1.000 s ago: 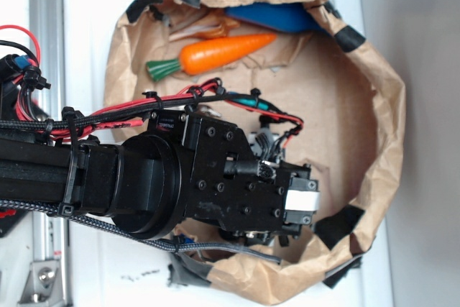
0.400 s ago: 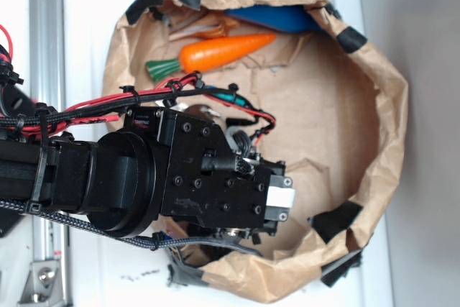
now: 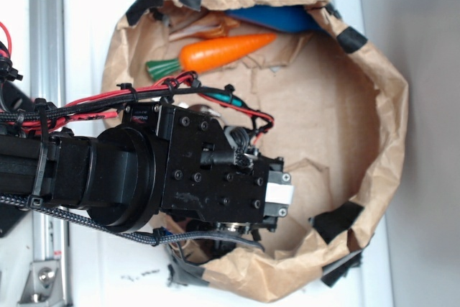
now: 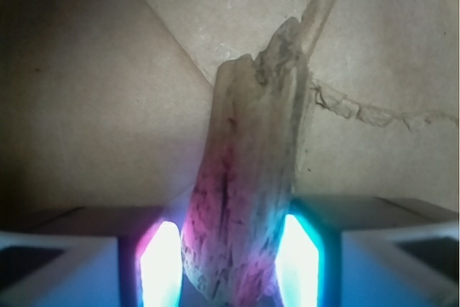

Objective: Grab the wood chip.

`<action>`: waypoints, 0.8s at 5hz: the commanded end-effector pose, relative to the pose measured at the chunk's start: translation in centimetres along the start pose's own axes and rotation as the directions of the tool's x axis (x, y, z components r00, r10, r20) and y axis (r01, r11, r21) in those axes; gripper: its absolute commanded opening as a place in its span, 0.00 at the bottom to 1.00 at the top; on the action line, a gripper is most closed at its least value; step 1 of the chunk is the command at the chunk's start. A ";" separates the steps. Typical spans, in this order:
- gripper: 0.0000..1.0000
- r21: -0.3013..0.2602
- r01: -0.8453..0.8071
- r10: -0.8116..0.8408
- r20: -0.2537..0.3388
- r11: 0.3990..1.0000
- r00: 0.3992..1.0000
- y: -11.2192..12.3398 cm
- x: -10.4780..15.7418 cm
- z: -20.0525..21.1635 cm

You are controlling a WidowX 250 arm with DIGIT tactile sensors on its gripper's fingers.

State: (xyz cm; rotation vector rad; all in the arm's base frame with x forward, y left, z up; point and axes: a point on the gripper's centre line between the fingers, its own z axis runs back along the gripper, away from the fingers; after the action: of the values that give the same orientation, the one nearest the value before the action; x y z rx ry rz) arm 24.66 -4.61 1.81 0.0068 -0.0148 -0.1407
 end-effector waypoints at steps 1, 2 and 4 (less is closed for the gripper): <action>0.00 0.036 -0.058 0.053 0.132 0.998 0.990 2.9 0.9 4.3; 0.00 0.078 -0.160 0.136 0.248 0.984 0.959 6.1 1.0 9.4; 0.00 0.077 -0.172 0.149 0.242 0.982 0.959 7.6 -0.1 17.8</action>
State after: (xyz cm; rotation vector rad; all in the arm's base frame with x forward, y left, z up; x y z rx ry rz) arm 25.13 2.56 17.63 0.0857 -0.1941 0.0346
